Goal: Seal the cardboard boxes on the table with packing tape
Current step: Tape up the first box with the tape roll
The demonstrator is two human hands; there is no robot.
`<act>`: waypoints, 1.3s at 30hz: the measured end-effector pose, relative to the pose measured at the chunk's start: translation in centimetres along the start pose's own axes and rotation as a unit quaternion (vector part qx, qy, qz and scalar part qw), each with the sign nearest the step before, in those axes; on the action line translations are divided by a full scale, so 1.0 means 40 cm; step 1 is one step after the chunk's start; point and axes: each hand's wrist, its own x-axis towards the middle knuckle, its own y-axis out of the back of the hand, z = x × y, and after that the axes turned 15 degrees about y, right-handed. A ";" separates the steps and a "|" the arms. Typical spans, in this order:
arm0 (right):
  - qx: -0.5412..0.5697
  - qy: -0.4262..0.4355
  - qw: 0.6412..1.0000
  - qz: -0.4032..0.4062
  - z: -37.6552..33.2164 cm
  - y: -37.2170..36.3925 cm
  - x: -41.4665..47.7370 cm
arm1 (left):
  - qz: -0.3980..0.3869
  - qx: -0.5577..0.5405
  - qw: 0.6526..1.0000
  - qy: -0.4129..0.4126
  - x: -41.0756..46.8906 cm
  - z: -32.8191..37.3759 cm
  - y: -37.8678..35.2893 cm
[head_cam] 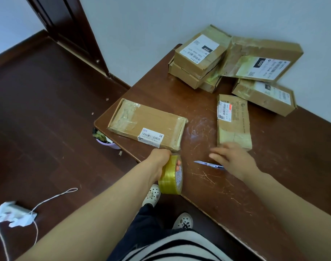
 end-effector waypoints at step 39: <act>0.271 0.041 0.955 0.115 -0.195 -0.070 0.204 | 0.026 -0.045 0.991 -0.121 -0.105 -0.043 0.092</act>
